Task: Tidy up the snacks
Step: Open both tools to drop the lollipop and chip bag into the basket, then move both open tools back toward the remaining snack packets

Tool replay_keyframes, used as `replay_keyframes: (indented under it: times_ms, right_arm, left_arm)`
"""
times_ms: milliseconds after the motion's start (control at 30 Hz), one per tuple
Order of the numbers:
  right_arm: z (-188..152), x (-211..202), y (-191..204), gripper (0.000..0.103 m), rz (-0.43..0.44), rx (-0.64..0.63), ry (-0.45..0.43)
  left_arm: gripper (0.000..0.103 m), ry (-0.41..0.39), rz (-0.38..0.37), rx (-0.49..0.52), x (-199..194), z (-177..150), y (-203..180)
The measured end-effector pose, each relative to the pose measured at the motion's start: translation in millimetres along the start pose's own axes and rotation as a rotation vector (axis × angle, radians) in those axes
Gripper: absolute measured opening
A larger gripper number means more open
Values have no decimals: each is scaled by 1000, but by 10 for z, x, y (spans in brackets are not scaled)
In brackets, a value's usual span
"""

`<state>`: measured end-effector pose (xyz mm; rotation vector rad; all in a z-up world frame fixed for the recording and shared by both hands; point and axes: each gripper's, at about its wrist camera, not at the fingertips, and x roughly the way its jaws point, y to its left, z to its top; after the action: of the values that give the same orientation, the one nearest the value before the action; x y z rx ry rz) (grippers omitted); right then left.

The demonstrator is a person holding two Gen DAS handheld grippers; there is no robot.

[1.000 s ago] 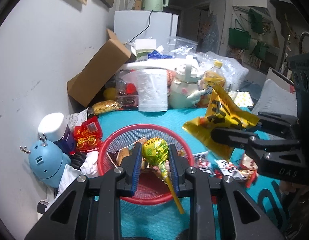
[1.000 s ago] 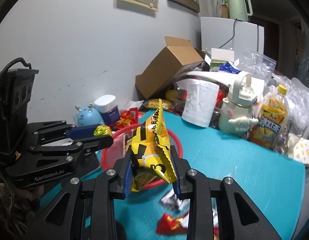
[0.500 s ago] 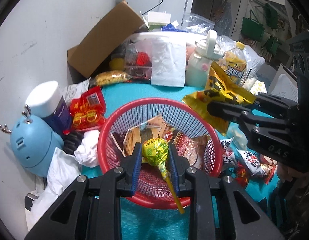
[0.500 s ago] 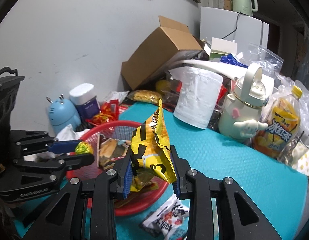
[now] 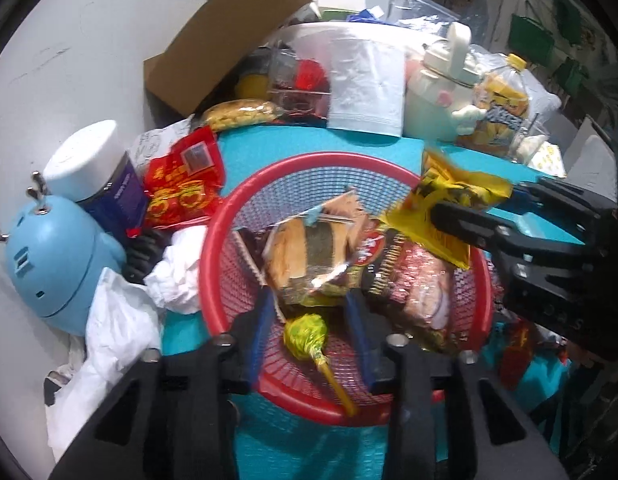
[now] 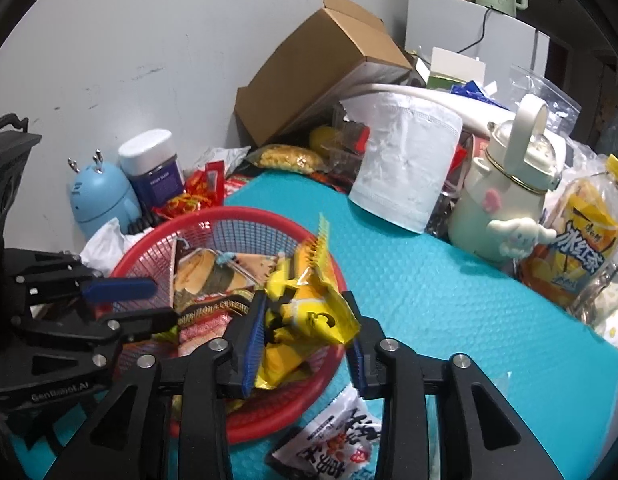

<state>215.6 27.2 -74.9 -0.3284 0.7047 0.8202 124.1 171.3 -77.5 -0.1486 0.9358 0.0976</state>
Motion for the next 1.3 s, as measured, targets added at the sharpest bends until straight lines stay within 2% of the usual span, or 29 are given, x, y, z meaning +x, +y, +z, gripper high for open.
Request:
replay_keyframes:
  times_ms: [67,133,433,933,1200,1300]
  right_arm:
    - [-4,-31,-22,41,10,12,-2]
    - [-2,-77,-27,46,9,12,-12]
    - [46,-440,-60,46,0,24,-79]
    - [6,-1484,-60,46,-67,41,-226]
    - [-199,-2032,-22,46,-117,57,-289]
    - [-300,-2208,-6,50,-135,63,-307]
  left_arm:
    - [43,-4,3,-8,-22,16,2]
    - [45,-6,12,-12,-33,26,3]
    - [45,-61,-4,-10,-348,93,-124]
    - [45,-241,-62,68,-1209,141,-568]
    - [45,-303,-103,133,-1562,8,-882]
    - [45,-316,-118,156,-1650,-60,-988]
